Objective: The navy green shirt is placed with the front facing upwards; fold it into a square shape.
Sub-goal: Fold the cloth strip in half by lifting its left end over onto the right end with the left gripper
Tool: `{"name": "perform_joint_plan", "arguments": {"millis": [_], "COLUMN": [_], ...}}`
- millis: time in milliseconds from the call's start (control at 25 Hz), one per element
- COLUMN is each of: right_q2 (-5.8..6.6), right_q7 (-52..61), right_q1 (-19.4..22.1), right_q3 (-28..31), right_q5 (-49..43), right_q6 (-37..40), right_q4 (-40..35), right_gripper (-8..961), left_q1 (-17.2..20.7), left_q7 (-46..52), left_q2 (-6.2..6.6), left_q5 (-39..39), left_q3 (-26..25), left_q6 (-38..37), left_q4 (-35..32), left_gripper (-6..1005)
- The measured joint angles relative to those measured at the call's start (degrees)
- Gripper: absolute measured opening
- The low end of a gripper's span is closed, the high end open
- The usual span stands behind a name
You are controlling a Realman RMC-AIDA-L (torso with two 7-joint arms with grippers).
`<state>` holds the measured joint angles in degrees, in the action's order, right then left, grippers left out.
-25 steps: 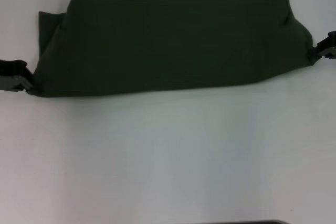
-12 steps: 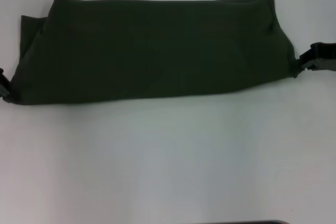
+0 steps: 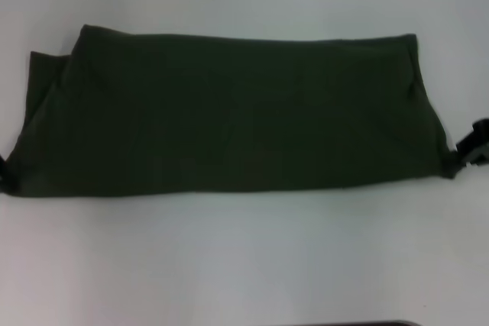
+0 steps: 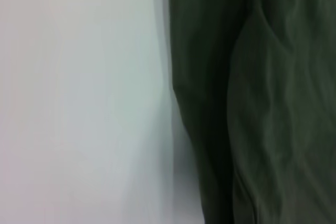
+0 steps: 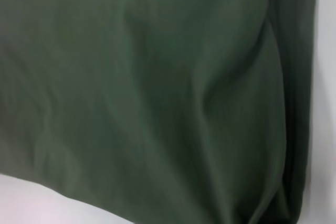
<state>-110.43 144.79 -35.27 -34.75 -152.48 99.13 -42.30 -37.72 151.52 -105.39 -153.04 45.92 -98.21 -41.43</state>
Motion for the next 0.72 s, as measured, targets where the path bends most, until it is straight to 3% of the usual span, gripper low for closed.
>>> {"name": "perform_joint_plan", "arguments": {"millis": [520,720], "right_q2": [0.05,-0.16], "right_q7": [0.2,0.0], "right_q1": [-0.6,-0.8], "right_q3": [0.0,0.0], "right_q5": [-3.7,-3.7], "right_q6": [2.0,1.9], "right_q4": [-0.1,-0.2], "right_gripper": [88,99], "left_q1": [0.2,0.0], "left_q7": [0.2,0.2], "left_q2": [-1.78,-1.92], "left_q5": [-4.5,-4.5], "left_q3": [0.2,0.2], "left_q6": [-3.7,-3.8], "left_q4": [-2.1,-2.1], "left_gripper": [80,88]}}
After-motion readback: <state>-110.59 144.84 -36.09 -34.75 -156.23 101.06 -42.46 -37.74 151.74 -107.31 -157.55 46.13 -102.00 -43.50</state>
